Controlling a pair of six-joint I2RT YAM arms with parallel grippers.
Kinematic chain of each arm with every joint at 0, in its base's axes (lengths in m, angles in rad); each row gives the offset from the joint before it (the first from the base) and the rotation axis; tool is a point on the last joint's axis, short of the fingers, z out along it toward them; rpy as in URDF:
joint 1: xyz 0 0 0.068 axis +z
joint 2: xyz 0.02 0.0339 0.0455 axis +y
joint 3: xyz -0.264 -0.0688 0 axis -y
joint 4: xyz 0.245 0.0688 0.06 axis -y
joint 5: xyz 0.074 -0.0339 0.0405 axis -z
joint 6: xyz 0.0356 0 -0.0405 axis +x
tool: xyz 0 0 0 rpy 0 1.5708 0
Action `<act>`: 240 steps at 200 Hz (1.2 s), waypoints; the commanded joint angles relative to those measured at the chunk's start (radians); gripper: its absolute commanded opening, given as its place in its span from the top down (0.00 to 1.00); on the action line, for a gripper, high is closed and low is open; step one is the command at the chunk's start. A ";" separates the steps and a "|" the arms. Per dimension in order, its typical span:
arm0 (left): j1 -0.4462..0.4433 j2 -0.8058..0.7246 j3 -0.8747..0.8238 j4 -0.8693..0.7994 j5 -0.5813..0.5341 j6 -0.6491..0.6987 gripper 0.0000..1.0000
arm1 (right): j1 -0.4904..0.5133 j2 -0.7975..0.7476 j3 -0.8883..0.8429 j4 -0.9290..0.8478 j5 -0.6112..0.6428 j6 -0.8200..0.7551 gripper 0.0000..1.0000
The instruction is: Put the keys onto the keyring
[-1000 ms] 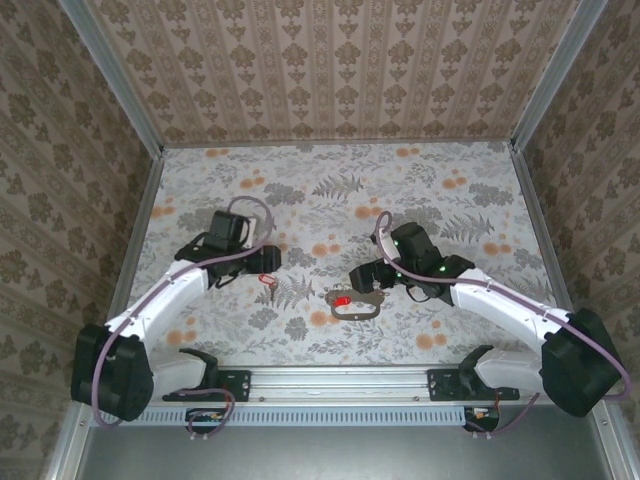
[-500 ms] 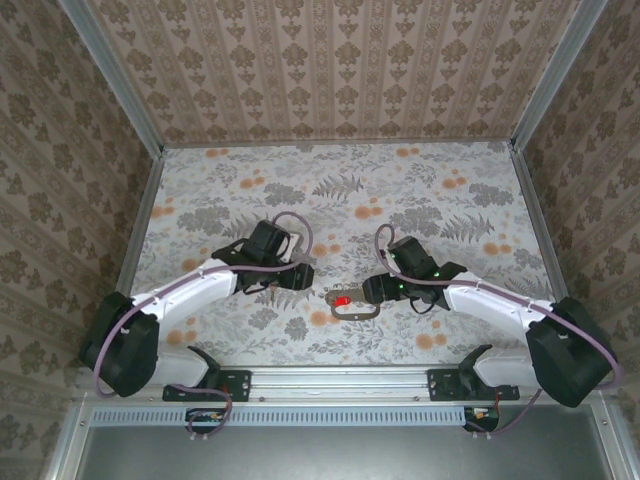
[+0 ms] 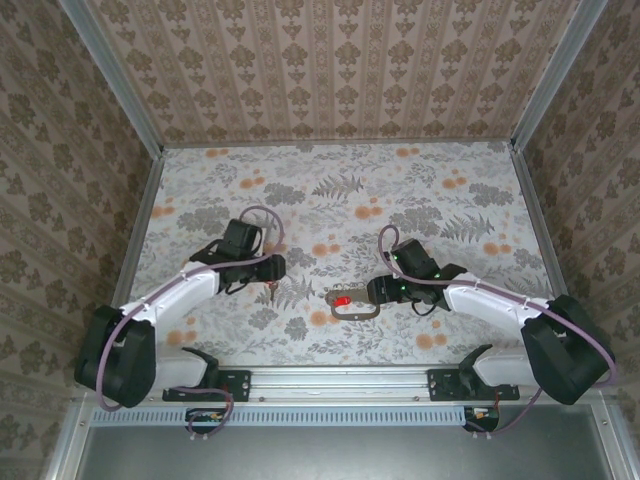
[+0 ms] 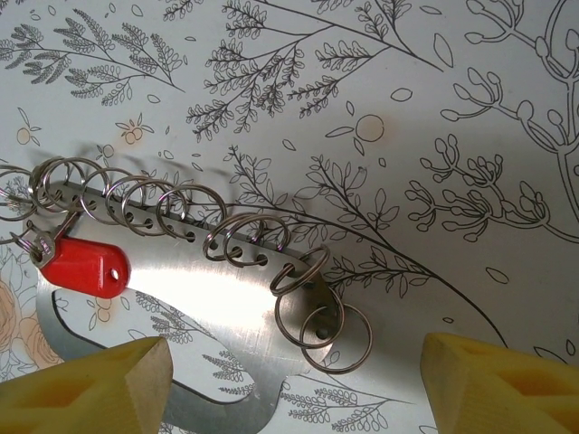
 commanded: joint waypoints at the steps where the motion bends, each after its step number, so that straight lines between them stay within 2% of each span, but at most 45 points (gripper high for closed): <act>1: 0.001 0.045 0.029 -0.031 -0.053 0.012 0.47 | -0.002 -0.007 0.022 0.000 -0.012 0.001 0.25; 24: 0.001 0.120 0.037 -0.015 -0.112 -0.010 0.56 | -0.002 -0.050 0.012 -0.005 -0.004 0.005 0.25; 64: -0.070 0.150 0.049 -0.062 -0.206 -0.036 0.56 | -0.008 -0.116 0.024 -0.049 0.046 -0.025 0.20; 143: -0.152 0.136 -0.005 -0.039 -0.212 -0.162 0.55 | -0.051 -0.176 0.037 -0.067 0.040 -0.054 0.19; 191: -0.163 0.112 -0.046 -0.031 -0.251 -0.202 0.48 | -0.074 -0.197 0.039 -0.075 0.028 -0.062 0.19; 240: -0.167 0.173 -0.060 0.070 -0.180 -0.220 0.47 | -0.083 -0.208 0.040 -0.078 0.023 -0.061 0.19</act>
